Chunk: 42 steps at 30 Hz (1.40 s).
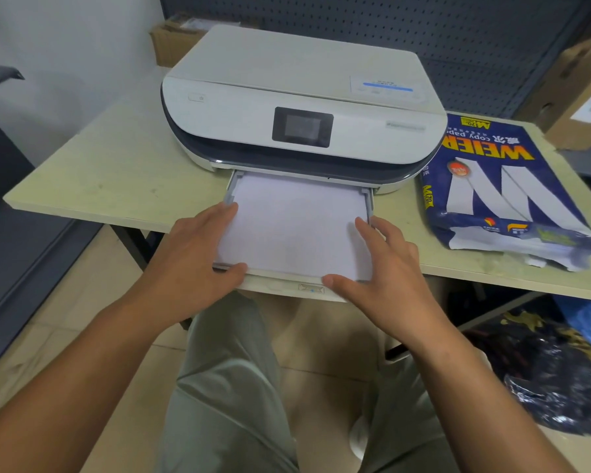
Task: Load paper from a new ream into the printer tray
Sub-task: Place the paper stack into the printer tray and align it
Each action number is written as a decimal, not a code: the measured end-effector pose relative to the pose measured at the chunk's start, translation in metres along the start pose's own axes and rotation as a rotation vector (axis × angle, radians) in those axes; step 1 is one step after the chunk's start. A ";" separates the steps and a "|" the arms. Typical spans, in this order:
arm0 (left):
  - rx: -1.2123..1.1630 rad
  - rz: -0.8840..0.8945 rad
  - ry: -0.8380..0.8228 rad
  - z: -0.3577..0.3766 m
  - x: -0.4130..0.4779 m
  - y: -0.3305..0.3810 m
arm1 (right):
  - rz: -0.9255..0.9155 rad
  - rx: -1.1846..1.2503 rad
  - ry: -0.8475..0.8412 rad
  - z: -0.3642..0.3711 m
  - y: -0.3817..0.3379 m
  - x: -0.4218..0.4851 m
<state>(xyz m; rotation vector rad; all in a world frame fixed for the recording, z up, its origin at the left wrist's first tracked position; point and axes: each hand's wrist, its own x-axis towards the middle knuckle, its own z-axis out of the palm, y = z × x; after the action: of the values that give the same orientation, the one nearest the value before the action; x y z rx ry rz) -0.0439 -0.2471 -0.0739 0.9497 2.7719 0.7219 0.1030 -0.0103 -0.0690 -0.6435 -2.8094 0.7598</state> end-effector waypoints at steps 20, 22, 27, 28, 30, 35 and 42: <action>-0.120 -0.025 -0.137 -0.008 -0.005 -0.016 | -0.016 0.016 -0.051 -0.006 0.000 -0.011; -0.148 -0.022 -0.143 -0.006 -0.004 -0.020 | -0.022 0.017 -0.047 -0.006 0.000 -0.011; -0.168 0.013 -0.143 -0.005 -0.003 -0.022 | -0.028 0.021 -0.045 -0.006 0.000 -0.010; -0.167 0.026 -0.152 -0.005 -0.003 -0.022 | -0.031 0.021 -0.045 -0.006 0.001 -0.010; -0.161 0.048 -0.170 -0.005 -0.002 -0.022 | -0.035 0.018 -0.045 -0.006 0.002 -0.009; -0.175 0.055 -0.172 -0.007 -0.001 -0.024 | -0.033 0.044 -0.033 -0.004 0.003 -0.010; -0.184 0.058 -0.173 -0.009 0.001 -0.018 | -0.036 0.059 -0.048 -0.006 0.005 -0.009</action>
<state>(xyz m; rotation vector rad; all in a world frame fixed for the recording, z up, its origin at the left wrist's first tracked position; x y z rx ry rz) -0.0568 -0.2629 -0.0745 1.0071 2.4904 0.8431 0.1143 -0.0073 -0.0671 -0.5714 -2.8216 0.8585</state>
